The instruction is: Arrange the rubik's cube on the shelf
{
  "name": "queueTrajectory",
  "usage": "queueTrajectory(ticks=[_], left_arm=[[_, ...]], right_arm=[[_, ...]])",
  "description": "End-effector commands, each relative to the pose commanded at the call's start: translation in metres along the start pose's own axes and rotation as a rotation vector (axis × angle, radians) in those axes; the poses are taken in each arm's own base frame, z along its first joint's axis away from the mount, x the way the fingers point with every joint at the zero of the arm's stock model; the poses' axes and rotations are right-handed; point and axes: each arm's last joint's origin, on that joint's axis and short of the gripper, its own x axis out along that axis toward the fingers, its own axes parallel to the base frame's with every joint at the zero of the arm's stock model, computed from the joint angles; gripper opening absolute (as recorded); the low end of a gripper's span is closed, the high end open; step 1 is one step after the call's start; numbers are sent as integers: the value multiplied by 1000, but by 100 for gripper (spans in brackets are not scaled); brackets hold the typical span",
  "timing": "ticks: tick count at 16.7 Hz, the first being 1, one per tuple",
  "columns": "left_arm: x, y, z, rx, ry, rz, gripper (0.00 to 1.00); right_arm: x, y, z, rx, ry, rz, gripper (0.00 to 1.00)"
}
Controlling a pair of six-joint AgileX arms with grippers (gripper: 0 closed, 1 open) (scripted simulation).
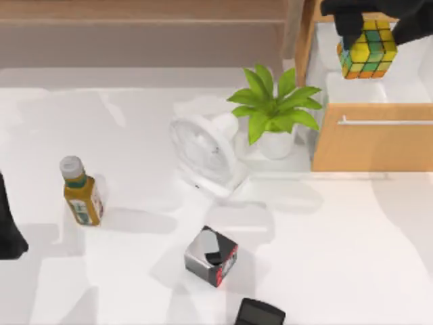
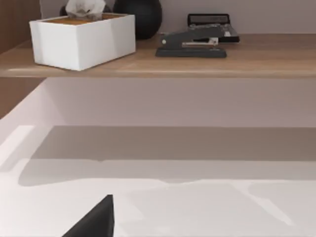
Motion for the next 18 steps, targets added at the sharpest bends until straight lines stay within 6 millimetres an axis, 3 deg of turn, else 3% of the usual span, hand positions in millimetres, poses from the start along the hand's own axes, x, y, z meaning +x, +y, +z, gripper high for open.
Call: queueTrajectory(ticks=[4, 10, 14, 18], left_arm=[[0, 0, 0, 0, 0, 0, 100], [0, 0, 0, 0, 0, 0, 100], [0, 0, 0, 0, 0, 0, 100], [0, 0, 0, 0, 0, 0, 100]], right_arm=[[-26, 71, -9, -134, -204, 83, 0], [-22, 174, -18, -273, -631, 185, 0], [-7, 217, -19, -242, -952, 181, 0], [17, 239, -29, -138, -1211, 119, 0]])
